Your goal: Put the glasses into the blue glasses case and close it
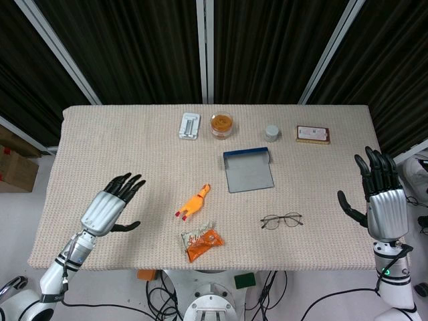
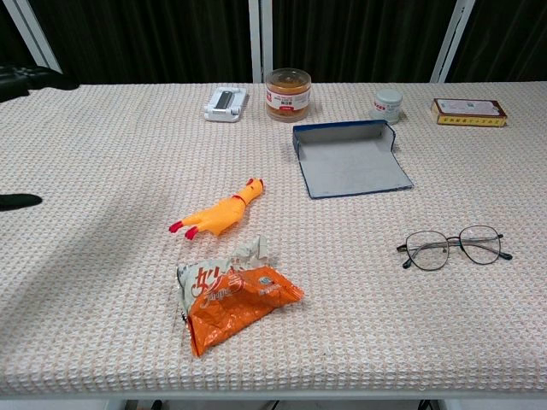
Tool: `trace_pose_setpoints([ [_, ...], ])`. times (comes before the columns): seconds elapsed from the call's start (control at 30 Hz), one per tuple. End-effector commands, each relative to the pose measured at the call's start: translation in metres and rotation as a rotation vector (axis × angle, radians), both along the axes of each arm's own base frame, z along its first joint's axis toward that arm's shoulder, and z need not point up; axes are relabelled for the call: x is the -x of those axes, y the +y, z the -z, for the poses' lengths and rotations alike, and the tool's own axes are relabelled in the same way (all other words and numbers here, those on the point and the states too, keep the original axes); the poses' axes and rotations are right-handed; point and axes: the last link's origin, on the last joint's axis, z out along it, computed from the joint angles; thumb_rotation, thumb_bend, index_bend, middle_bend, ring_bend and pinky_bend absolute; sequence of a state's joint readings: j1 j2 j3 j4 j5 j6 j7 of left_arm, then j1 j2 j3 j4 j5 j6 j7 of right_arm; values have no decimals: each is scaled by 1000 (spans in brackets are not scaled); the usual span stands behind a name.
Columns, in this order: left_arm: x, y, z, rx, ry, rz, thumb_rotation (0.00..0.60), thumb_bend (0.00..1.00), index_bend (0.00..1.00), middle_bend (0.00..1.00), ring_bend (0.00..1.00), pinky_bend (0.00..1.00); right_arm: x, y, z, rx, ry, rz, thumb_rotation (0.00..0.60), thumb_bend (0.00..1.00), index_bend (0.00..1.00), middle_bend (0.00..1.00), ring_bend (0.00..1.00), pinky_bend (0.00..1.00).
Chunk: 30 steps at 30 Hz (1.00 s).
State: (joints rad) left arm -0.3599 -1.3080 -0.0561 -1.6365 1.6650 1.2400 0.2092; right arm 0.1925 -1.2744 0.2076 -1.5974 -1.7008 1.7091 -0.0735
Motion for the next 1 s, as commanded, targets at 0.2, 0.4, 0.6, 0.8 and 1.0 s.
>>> trace_pose_setpoints([
  [0.2,-6,4,1,-2,-2,2,448,132,56,43,0,130,10,0,4,-35,1,32,600,354,0,0,0,0],
  [0.4,1,2,-6,-30,-5,-23,449,132,56,43,0,130,5,-2,19,-122,43,55,600,349,0,0,0,0],
  [0.6,19,3,-24,-80,3,-88,448,132,56,43,0,130,-2,-3,50,-328,183,147,600,348,122,0,0,0],
  [0.8,46,-1,-51,-184,2,-186,447,133,56,42,0,130,-12,-7,84,-521,305,228,600,367,144,0,0,0],
  [1.0,72,-11,-65,-236,3,-299,440,133,54,42,0,130,-9,-10,122,-634,406,268,600,397,151,0,0,0],
])
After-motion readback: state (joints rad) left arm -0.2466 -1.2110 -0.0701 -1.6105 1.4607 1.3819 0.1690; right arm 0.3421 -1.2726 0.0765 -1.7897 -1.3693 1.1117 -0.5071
